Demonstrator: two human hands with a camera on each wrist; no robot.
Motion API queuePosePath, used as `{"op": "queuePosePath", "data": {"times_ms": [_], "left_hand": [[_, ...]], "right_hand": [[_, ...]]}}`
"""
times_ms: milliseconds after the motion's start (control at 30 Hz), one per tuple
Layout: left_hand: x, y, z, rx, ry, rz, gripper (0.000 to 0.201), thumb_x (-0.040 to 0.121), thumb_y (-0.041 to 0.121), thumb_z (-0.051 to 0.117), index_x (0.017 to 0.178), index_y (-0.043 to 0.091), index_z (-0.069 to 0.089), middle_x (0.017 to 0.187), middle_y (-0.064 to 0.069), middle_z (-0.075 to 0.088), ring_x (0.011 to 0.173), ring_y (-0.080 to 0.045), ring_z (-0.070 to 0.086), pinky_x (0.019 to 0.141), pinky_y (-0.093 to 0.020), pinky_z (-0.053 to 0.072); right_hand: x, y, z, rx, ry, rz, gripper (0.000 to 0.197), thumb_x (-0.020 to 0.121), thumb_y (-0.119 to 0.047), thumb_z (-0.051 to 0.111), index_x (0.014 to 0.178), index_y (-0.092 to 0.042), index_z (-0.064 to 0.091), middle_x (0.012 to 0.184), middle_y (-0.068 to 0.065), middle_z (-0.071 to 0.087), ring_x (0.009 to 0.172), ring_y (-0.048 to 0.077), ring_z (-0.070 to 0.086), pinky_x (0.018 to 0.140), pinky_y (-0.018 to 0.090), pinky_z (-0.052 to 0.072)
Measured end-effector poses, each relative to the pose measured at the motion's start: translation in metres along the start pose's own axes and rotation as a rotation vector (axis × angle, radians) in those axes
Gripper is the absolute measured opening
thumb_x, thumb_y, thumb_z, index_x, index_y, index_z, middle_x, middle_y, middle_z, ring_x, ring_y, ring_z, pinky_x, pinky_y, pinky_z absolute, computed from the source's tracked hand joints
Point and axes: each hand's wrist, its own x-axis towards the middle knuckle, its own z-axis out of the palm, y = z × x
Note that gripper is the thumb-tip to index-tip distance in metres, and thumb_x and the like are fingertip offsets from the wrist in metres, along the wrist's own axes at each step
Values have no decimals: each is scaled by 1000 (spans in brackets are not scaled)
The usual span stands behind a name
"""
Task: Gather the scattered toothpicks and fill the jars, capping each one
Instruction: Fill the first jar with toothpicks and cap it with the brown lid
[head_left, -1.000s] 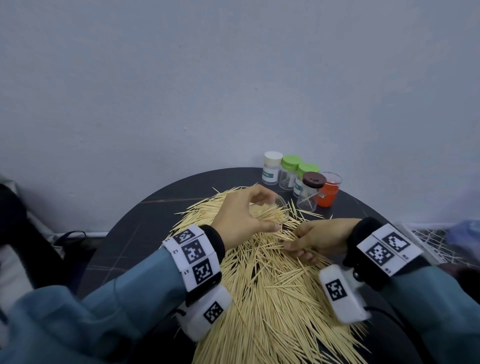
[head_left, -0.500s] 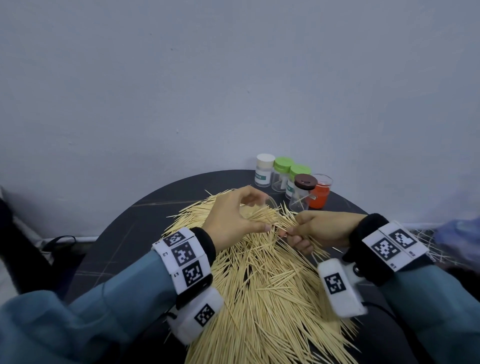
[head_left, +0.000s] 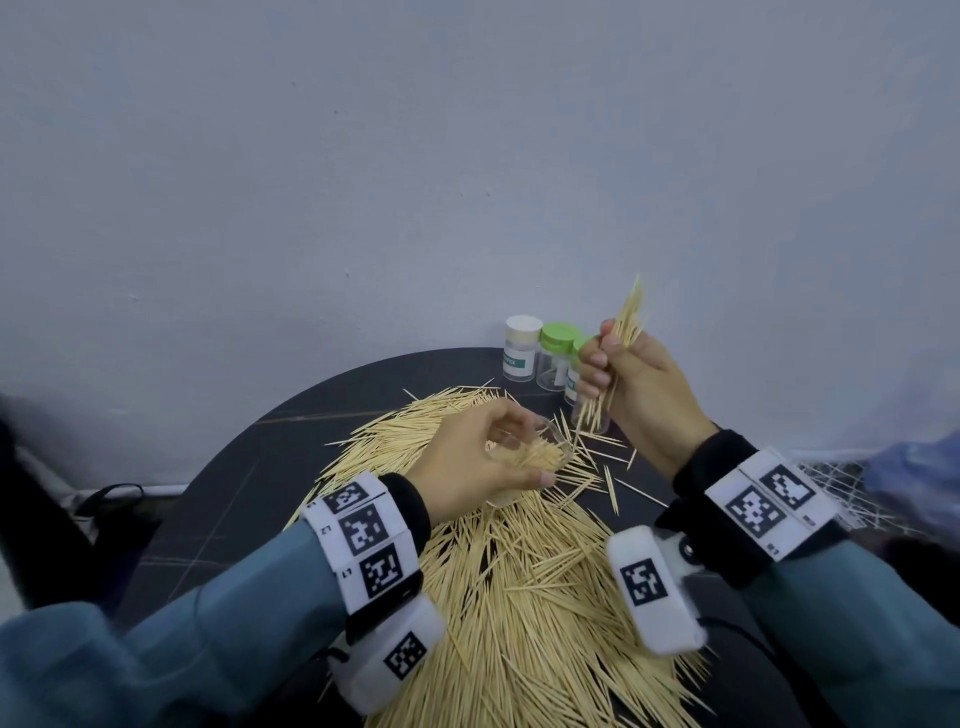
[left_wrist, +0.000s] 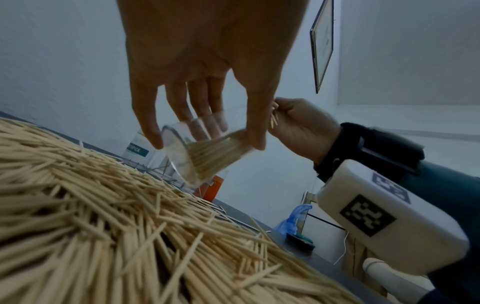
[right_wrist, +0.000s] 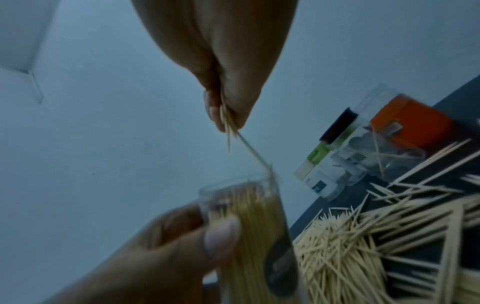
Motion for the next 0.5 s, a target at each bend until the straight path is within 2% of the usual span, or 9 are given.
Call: {"op": "queuePosePath", "data": {"times_ms": [200,367,500], "left_hand": [[-4,6,4,-30,-81,11,48,72,30,77,116,21,60,105,12,62,97,-1,58,81,-13,46],[-3,4,2,-8,-93,2,51,71,30,78,117,20,59,107,13,59,96,0,57,76,-11,46],[-3,4,4,-19,-95,0,50,70,30,79,115,21,60,110,10,61,98,-2,58,78,-13,47]], "right_hand": [[-6,8,10,20,26,-76,28,101,-4,21,82,-15,37,50,-11,42,43,2,36,44,13,34],[-7,-4,15,149,66,-119,27,100,-3,22,81,-13,38,56,-4,38,43,3,35,43,14,32],[-8,2,13,178,69,-89,27,101,-3,22,81,-13,38,54,-6,40,43,4,35,43,14,33]]}}
